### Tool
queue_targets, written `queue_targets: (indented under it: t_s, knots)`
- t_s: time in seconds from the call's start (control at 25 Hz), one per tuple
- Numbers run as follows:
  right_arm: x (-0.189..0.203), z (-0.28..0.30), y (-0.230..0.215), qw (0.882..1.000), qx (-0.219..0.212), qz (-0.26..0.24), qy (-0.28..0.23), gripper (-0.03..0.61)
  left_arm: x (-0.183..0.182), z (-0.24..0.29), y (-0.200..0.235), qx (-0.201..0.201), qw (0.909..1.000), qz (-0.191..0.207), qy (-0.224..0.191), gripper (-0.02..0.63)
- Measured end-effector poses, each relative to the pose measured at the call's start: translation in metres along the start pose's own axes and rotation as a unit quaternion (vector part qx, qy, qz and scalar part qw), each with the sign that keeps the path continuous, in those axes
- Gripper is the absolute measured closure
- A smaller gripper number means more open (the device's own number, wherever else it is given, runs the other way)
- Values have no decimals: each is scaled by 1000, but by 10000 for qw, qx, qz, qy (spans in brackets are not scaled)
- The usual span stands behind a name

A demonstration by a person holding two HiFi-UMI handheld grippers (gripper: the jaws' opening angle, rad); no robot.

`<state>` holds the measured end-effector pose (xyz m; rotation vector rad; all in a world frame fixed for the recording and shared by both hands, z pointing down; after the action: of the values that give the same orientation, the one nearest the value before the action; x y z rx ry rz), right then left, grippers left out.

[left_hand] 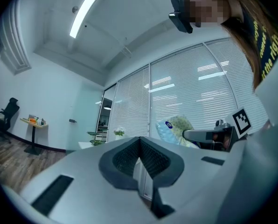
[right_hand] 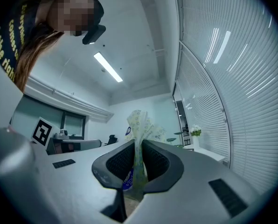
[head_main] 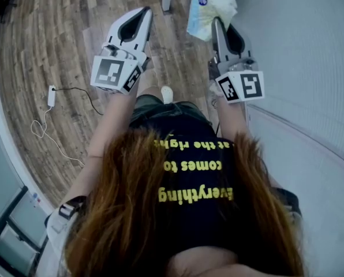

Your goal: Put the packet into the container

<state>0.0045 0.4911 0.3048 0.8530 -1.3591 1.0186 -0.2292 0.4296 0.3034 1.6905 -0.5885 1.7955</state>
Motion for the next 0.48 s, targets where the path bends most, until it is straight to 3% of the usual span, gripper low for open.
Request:
queue_targets:
  t_s: [0.28,0.48]
  knots:
    - [8,11,-20,9999,-55,121,37,523,5,13,0,-29,9999,25,101,612]
    - [19,46,-37,9997,-118,147,153,523,15,42,29,-105,9998,-54,160,612]
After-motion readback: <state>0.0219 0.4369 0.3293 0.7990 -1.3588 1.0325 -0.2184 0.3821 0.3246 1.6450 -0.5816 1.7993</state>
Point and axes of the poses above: the fingertips, and each gripper's own axes: z forward along the fingers, y to its left, x out of its underside, the point moved 8 cm from there along -z, backward along the fingers, and after that the axes turned 11 degrees about y, right-handed, at the moved point
